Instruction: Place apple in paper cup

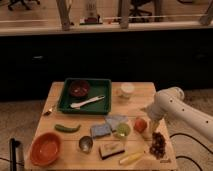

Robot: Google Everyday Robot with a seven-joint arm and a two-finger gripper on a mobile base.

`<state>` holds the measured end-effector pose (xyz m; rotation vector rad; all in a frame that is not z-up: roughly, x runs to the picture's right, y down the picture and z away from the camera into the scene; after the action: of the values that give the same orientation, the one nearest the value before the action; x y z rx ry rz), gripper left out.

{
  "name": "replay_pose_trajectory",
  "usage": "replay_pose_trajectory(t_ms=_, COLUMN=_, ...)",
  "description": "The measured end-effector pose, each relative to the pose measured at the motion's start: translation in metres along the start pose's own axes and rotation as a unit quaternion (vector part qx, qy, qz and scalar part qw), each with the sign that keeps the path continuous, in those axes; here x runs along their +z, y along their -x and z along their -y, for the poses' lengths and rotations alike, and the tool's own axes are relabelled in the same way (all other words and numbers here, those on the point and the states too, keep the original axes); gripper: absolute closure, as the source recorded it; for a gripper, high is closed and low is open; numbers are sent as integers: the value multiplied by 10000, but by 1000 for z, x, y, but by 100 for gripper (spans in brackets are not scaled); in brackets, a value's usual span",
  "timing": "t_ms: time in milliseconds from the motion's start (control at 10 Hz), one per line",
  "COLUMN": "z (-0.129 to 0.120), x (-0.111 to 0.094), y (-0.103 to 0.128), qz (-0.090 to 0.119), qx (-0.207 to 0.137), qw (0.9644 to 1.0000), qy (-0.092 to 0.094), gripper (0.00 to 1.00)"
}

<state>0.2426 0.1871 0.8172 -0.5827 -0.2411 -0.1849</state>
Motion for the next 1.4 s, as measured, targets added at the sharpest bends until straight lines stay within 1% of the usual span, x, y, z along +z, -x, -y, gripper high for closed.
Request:
replay_pose_trajectory(t_ms=100, z=2, x=-2, y=7, qz=59, qx=-97, qw=9999, qy=10, gripper=20)
replay_pose_trajectory(t_ms=200, z=0, x=-2, y=12, qz=182, qx=-171, qw=9997, qy=37, gripper=20)
replay_pose_trajectory(t_ms=300, z=-1, x=0, y=14, qz=302, qx=-187, qw=9994, qy=35, gripper=20)
replay_pose_trajectory(t_ms=400, z=-2, x=2, y=16, qz=360, qx=-208, qw=9991, qy=40, gripper=20)
replay_pose_trajectory(t_ms=700, z=-7, x=11, y=14, qz=564, qx=-176, qw=9982, qy=56, gripper=20)
replay_pose_trajectory(t_ms=900, z=-11, x=15, y=8, qz=651, qx=-90, qw=9978, qy=54, gripper=21)
replay_pose_trajectory(t_ms=1100, z=-15, x=16, y=2, qz=699, qx=-14, qw=9975, qy=74, gripper=38)
replay_pose_trajectory(t_ms=1200, z=-13, x=18, y=1, qz=759, qx=13, qw=9971, qy=56, gripper=47)
replay_pose_trajectory(t_ms=1300, z=-14, x=19, y=1, qz=788, qx=14, qw=9969, qy=80, gripper=57)
replay_pose_trajectory(t_ms=1400, z=-13, x=19, y=1, qz=816, qx=17, qw=9966, qy=67, gripper=69)
